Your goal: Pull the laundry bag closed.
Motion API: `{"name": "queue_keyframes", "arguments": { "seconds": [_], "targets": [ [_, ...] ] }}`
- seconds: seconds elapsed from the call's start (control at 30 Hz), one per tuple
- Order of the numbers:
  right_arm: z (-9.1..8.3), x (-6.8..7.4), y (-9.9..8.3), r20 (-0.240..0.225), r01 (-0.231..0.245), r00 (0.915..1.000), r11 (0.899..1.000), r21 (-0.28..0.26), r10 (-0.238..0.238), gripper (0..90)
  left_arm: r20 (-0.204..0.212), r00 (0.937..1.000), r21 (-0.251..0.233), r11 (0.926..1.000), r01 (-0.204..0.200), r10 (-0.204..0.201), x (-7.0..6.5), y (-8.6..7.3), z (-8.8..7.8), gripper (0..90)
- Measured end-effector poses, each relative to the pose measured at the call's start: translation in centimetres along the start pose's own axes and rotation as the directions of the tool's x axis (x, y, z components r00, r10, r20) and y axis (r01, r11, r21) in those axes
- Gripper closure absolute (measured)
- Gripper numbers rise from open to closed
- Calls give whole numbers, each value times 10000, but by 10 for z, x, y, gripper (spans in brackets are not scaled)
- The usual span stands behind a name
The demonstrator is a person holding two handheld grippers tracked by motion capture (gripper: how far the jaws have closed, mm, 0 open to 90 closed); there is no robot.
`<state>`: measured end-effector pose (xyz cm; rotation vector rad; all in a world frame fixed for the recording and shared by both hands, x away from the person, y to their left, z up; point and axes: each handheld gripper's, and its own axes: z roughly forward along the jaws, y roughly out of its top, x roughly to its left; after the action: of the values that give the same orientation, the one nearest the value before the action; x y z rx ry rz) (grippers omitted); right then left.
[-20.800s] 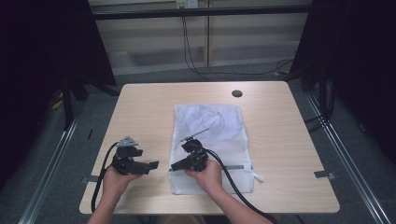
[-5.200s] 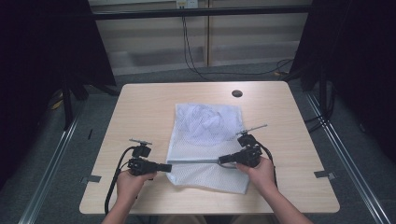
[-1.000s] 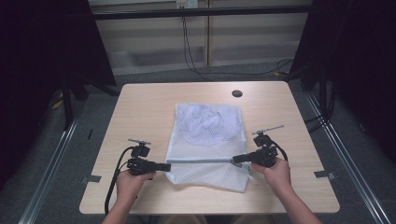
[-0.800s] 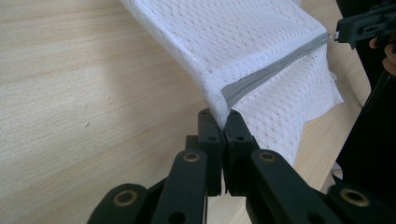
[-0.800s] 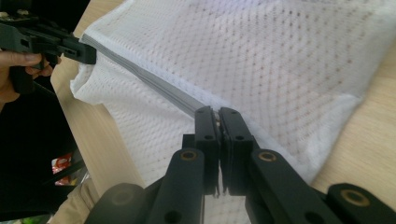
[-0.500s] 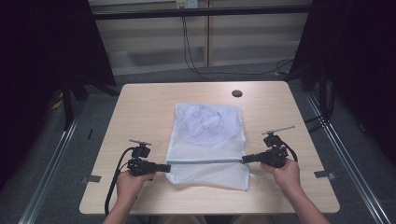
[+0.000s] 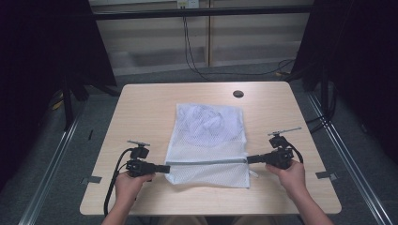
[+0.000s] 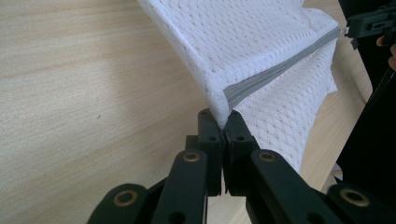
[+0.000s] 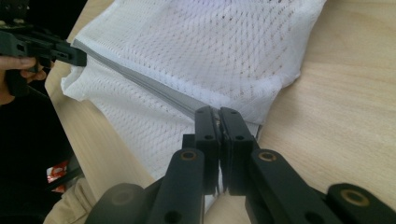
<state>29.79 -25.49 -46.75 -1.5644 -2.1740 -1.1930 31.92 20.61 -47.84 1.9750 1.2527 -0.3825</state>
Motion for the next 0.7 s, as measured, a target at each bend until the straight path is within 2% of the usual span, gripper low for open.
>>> {"name": "queue_keyframes", "arguments": {
  "seconds": [0.13, 0.2, 0.27, 0.3, 0.33, 0.37, 0.4, 0.47, 0.53, 0.63, 0.7],
  "targets": [
    [0, 1, 0, 98, 58, 9999, 10000, 63, -58, 869, -45, 9998, -169, 9997, 178, -179, -1, -1, 1, 883],
    [0, 1, 0, 89, 66, 9999, 10000, 53, -67, 869, 219, 9997, 15, 10000, 55, -55, -1, -1, 0, 878],
    [-1, 2, 0, 194, 145, 9997, 9999, -4, -145, 865, 158, 9996, 77, 9997, -229, 228, -3, -1, 2, 864],
    [-1, 3, 0, 230, 185, 9996, 9998, -85, -183, 862, 90, 9993, 65, 9993, -369, 368, -3, -1, 3, 821],
    [-1, 4, 0, 326, 287, 9991, 9994, -168, -282, 857, 13, 9993, 35, 9993, -375, 375, -4, -2, 4, 703],
    [-1, 5, 0, 442, 378, 9983, 9992, -154, -371, 843, -70, 9991, -68, 9991, -424, 424, -5, -2, 4, 637],
    [-1, 7, 1, 624, 451, 9971, 9989, -143, -441, 814, -208, 9985, -180, 9986, -500, 497, -6, -2, 4, 570],
    [-1, 7, 1, 931, 499, 9945, 9984, -251, -474, 729, -154, 9966, -414, 9959, -810, 804, -5, -2, 2, 375],
    [-3, 7, 0, 1353, 508, 9898, 9978, -423, -447, 659, -357, 9912, -750, 9887, -1296, 1272, -7, -3, -1, 297],
    [-5, 8, 0, 1646, 603, 9852, 9959, -679, -484, 549, -997, 9744, -990, 9724, -2111, 2013, -8, -3, -6, 201],
    [-6, 8, 0, 1737, 706, 9833, 9939, -847, -550, 486, -1298, 9702, -1185, 9683, -2199, 2045, -7, -3, -8, 154]
  ]
}}
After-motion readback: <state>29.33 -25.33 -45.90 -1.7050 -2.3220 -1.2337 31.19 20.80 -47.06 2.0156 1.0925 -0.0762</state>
